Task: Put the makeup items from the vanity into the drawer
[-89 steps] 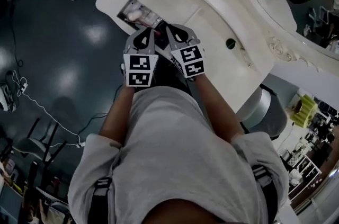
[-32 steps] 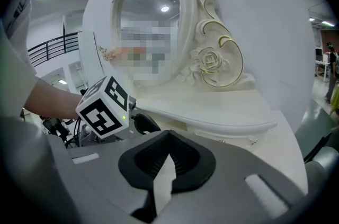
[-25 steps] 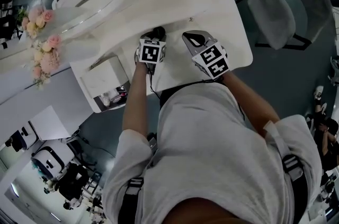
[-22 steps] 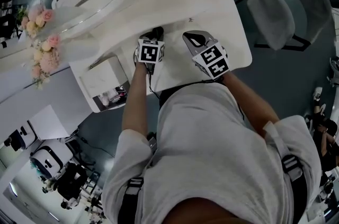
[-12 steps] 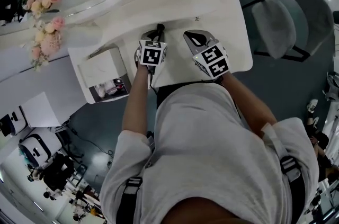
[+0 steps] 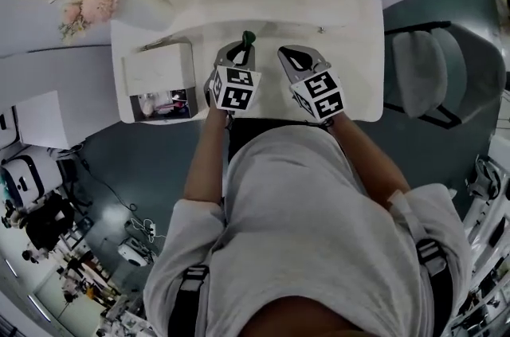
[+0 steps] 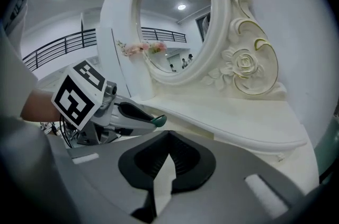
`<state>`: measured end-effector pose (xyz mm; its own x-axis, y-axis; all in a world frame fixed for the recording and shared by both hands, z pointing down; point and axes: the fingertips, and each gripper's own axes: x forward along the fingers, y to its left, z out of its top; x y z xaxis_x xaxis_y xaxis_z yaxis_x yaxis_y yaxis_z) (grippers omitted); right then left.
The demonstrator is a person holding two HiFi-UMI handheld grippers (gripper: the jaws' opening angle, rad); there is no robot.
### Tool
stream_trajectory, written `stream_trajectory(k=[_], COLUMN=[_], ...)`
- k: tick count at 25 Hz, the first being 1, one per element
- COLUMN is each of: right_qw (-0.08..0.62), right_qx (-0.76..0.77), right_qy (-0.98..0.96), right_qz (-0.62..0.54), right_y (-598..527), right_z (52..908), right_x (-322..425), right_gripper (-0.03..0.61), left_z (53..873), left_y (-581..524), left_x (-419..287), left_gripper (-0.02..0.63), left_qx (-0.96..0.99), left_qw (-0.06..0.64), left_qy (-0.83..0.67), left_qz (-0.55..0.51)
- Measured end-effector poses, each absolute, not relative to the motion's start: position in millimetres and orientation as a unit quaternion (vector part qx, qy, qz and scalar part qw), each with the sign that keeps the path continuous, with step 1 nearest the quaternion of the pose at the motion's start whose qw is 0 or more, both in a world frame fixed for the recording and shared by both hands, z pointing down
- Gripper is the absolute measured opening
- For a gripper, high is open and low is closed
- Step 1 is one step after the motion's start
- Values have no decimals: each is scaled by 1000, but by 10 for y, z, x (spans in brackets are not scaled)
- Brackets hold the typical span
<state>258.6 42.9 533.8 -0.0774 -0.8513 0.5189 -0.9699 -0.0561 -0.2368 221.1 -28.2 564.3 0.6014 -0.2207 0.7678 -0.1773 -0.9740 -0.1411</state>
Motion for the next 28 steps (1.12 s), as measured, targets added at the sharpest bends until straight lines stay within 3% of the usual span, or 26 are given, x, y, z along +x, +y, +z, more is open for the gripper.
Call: stream_trajectory(k=[12,28], right_qw=[102,135], right_qx=[620,513], right_qy=[-733,-817], right_qz=[261,228], right_y=[60,-676], right_z=[5192,4995], right_x=[1908,564], right_gripper=[-2,-2], left_z=[5083,4922], left_y=[-357,-738], left_x=[1514,177], left_gripper=[48,49], left_qx=[-899,-863], left_qw=[-6,-59], left_qy=[233,339], left_qz=[-371,-370])
